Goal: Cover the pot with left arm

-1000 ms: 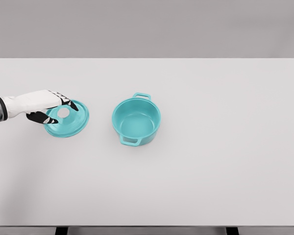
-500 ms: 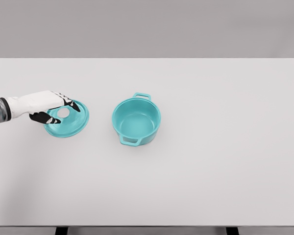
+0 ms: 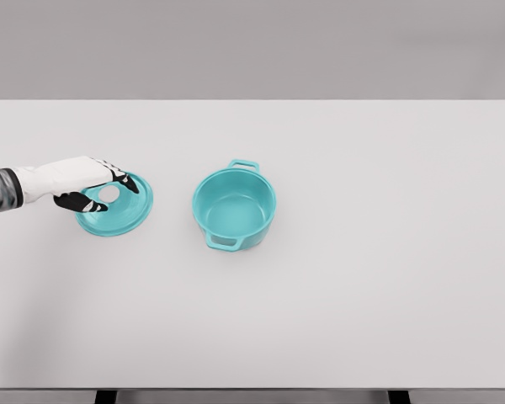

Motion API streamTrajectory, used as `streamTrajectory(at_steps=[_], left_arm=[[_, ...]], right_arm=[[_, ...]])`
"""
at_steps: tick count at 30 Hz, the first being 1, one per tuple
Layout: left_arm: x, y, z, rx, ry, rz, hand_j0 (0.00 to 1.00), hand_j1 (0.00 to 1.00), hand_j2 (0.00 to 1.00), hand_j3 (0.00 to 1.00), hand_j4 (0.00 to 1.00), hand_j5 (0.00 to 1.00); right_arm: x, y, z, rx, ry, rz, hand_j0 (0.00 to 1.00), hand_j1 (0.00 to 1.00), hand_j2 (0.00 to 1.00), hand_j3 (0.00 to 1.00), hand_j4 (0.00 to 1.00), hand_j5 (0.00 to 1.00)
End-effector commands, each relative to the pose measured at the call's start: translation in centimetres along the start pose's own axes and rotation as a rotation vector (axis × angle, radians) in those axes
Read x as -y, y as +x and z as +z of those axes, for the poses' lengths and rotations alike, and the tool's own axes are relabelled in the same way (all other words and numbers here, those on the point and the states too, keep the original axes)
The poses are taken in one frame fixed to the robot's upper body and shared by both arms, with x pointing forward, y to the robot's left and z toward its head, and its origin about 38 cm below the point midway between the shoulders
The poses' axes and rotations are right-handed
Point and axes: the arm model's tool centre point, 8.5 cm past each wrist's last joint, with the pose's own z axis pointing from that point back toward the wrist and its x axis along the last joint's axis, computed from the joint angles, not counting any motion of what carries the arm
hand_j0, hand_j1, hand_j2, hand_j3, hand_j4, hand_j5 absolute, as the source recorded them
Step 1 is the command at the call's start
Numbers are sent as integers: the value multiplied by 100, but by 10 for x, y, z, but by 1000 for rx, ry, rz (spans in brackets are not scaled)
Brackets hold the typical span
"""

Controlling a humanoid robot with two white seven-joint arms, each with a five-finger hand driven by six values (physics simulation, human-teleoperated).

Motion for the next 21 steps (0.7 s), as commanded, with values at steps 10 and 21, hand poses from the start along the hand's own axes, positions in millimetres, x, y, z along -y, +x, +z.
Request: streamTrajectory(at_steps=[10, 21], left_arm=[[1, -1, 1, -3, 2, 10, 65, 65, 65, 65, 65, 65], [1, -1, 1, -2, 3, 11, 58, 58, 58, 58, 58, 58]], right_arm=[[0, 0, 0, 0, 0, 0, 100, 100, 100, 100, 100, 100], [0, 0, 0, 1, 0, 0, 100, 100, 100, 100, 100, 100]])
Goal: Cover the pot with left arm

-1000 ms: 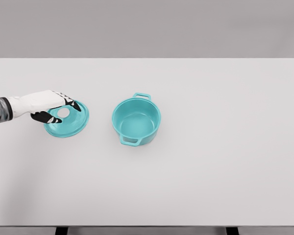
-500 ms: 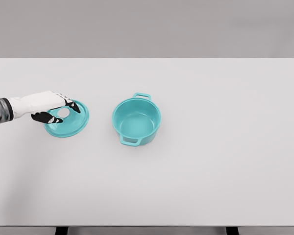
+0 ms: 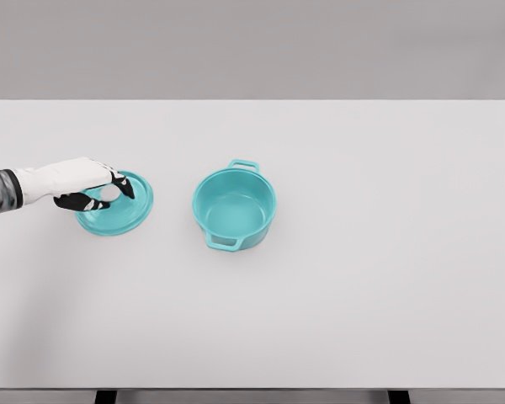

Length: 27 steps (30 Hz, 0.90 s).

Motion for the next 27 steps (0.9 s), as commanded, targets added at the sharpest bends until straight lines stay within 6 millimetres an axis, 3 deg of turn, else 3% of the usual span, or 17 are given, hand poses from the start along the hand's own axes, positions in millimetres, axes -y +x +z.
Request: streamTrajectory(at_steps=[1, 10, 21, 27], left_arm=[[-1, 0, 0, 1, 6, 5, 56, 56, 56, 56, 56, 56], [-3, 2, 1, 6, 11, -1, 50, 50, 50, 50, 50, 50], [-11, 3, 6, 9, 29, -12, 50, 50, 50, 50, 50, 50], [-23, 16, 6, 40, 48, -57, 51, 51, 51, 51, 51, 51]], right_arm=[[0, 0, 0, -1, 0, 0, 100, 100, 100, 100, 100, 100], [0, 0, 0, -1, 0, 0, 100, 100, 100, 100, 100, 100], [0, 0, 0, -1, 0, 0, 100, 100, 100, 100, 100, 100], [0, 0, 0, -1, 0, 0, 100, 100, 100, 100, 100, 100]])
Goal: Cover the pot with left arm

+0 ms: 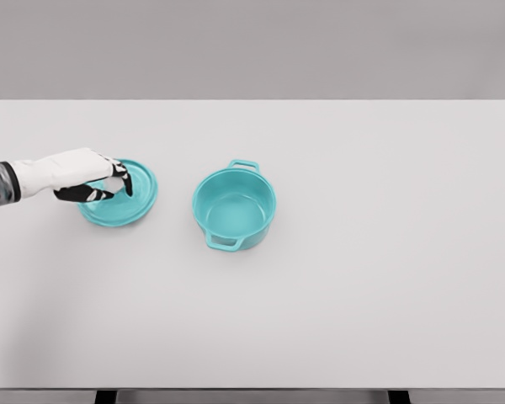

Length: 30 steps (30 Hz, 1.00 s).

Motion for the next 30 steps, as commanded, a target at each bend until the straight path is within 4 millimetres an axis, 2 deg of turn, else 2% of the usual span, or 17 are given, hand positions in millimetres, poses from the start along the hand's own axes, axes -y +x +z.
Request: streamTrajectory(at_steps=[1, 13, 30], left_arm=[[-5, 3, 2, 6, 9, -12, 51, 51, 51, 51, 51, 51], [-24, 10, 23, 20, 23, -70, 51, 51, 51, 51, 51, 51], [-43, 42, 22, 101, 55, -148, 50, 50, 50, 50, 50, 50]], right_arm=[[0, 0, 0, 1, 0, 0, 100, 100, 100, 100, 100, 100], [0, 0, 0, 0, 0, 0, 100, 100, 100, 100, 100, 100], [0, 0, 0, 1, 0, 0, 100, 100, 100, 100, 100, 100]])
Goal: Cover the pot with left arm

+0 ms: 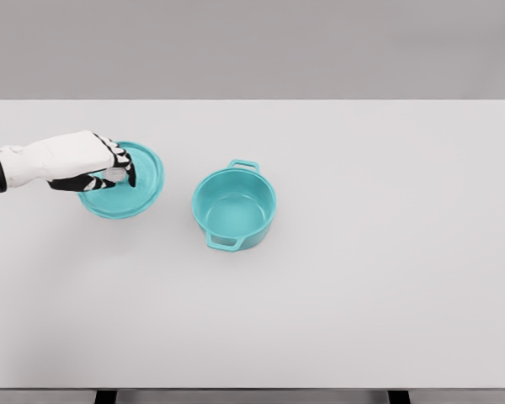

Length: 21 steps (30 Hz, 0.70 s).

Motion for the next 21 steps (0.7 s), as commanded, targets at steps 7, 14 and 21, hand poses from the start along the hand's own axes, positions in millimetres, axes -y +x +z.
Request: streamTrajectory(at_steps=[7, 14, 21], left_arm=[[-8, 15, -7, 42, 17, -27, 50, 50, 50, 50, 50, 50], [-13, 23, -11, 64, 28, -46, 50, 50, 50, 50, 50, 50], [-18, 32, -23, 93, 52, -54, 50, 50, 50, 50, 50, 50]], right_arm=[[0, 0, 0, 1, 0, 0, 100, 100, 100, 100, 100, 100], [0, 0, 0, 1, 0, 0, 100, 100, 100, 100, 100, 100], [0, 0, 0, 1, 0, 0, 100, 100, 100, 100, 100, 100]])
